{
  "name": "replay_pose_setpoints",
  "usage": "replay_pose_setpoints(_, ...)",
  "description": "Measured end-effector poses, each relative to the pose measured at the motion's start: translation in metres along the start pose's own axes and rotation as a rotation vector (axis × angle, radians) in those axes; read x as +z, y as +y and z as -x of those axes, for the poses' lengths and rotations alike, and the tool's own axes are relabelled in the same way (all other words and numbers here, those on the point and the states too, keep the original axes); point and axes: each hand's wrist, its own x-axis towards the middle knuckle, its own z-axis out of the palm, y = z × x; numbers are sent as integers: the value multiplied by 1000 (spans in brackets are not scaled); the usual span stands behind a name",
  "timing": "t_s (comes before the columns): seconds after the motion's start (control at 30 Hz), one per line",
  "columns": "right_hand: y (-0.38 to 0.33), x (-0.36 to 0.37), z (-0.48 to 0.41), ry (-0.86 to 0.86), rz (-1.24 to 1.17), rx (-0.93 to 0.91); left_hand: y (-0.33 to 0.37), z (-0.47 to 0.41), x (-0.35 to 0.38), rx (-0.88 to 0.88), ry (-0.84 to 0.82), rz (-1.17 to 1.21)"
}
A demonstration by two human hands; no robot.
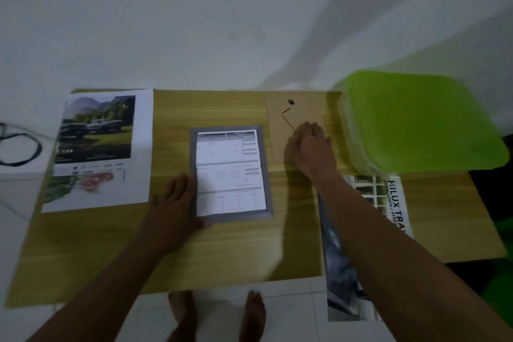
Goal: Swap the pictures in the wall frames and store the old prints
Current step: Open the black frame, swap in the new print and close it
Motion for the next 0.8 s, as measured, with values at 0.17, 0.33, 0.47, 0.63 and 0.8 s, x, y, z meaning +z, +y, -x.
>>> replay_pose_setpoints(0.17, -44, 12, 52, 6, -136, -269, 0, 5, -4, -27, -6, 64)
replay_pose_setpoints(0.33, -71, 30, 60, -154, -124, -454, -5, 11, -10, -23, 19, 85)
replay_pose_setpoints(0.47, -75, 30, 52, -289, -28, -448, -6, 11, -11, -23, 35, 60)
replay_pose_setpoints(0.63, -74, 34, 54, -307, -47, -429, 1, 13, -10, -37, 74, 21)
replay_pose_setpoints(0.8, -78, 37, 48, -273, -75, -435, 7, 9, -14, -72, 111, -31)
